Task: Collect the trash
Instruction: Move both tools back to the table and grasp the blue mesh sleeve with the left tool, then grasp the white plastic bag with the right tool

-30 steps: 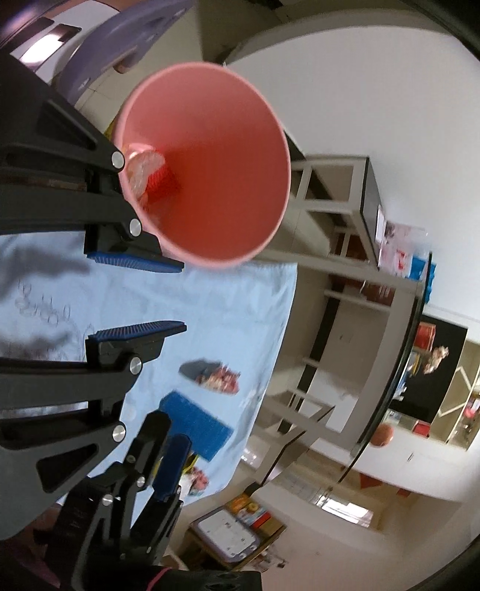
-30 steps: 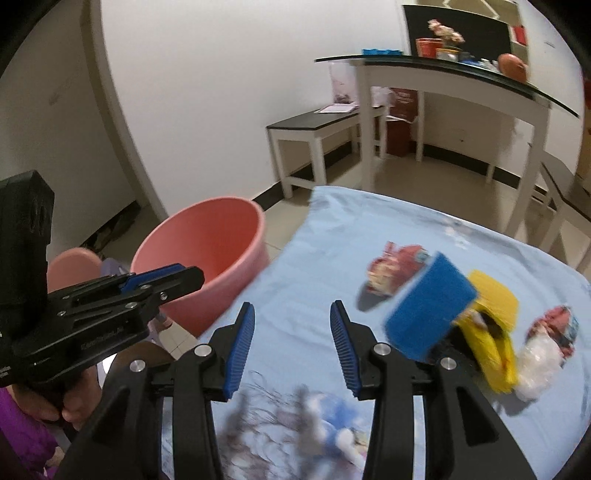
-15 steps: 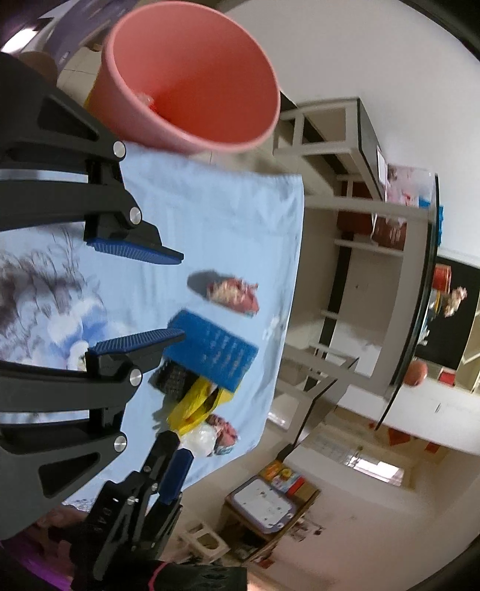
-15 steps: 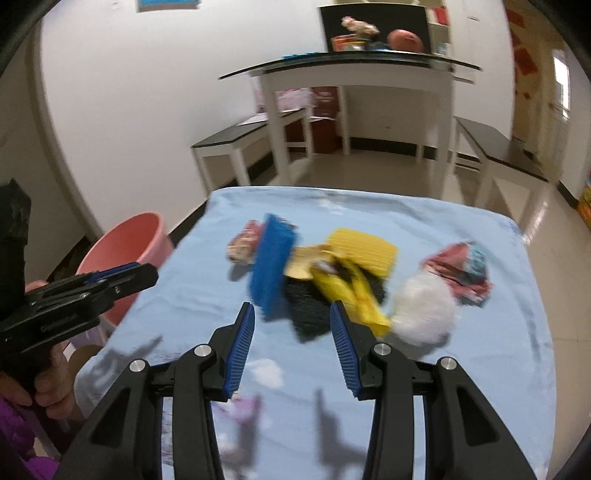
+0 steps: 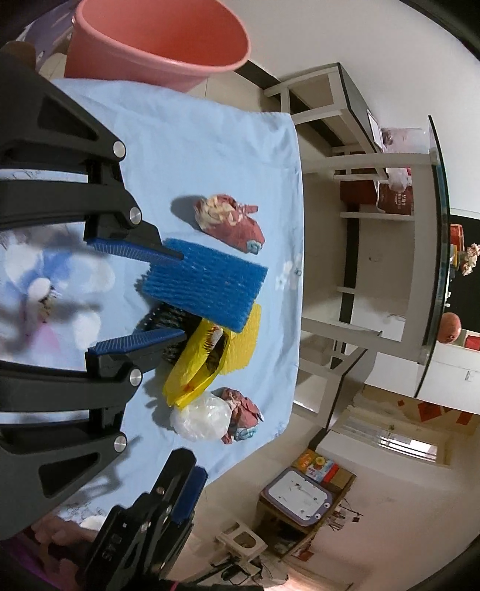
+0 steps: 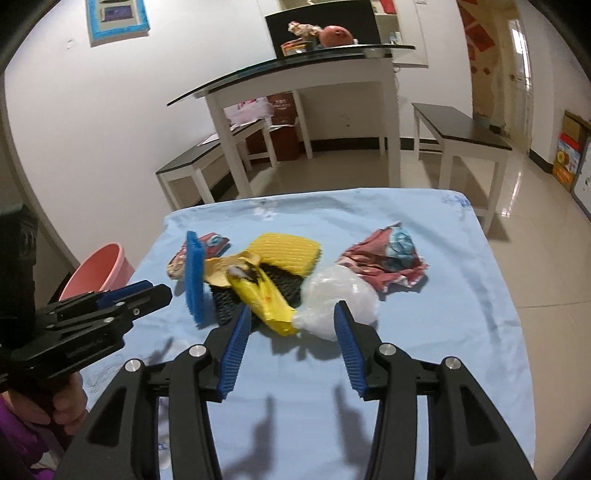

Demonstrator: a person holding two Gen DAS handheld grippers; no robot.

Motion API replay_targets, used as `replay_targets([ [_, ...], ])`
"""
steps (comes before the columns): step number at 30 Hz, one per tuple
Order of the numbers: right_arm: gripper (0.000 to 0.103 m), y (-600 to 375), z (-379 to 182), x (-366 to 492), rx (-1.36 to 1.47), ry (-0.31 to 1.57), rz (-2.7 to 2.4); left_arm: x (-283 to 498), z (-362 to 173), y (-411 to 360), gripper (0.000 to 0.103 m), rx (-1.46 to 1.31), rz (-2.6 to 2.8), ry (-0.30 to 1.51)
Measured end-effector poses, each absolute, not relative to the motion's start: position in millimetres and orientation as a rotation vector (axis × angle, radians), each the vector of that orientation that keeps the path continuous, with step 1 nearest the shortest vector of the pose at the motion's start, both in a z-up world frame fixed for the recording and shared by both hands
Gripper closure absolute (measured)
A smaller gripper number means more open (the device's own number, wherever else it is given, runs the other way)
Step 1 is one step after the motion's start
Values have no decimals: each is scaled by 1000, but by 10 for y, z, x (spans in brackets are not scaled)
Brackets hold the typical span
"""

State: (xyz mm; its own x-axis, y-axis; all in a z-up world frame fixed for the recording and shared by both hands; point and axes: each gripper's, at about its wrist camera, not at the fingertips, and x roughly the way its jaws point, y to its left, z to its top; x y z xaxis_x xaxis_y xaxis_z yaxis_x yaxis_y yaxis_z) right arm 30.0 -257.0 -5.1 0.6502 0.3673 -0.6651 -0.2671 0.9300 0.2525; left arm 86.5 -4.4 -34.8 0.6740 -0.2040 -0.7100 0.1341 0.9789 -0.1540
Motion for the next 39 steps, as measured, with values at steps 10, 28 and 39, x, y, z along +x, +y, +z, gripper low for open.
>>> replay_targets([
  [10, 56, -2743, -130, 380, 166, 796, 326, 1079, -512, -187, 67, -93, -128, 843],
  [28, 53, -2764, -238, 491, 172, 825, 279, 1063, -508, -16, 97, -126, -100, 841],
  [39, 53, -2709, -301, 685, 229, 864, 267, 854, -311, 106, 97, -180, -146, 803],
])
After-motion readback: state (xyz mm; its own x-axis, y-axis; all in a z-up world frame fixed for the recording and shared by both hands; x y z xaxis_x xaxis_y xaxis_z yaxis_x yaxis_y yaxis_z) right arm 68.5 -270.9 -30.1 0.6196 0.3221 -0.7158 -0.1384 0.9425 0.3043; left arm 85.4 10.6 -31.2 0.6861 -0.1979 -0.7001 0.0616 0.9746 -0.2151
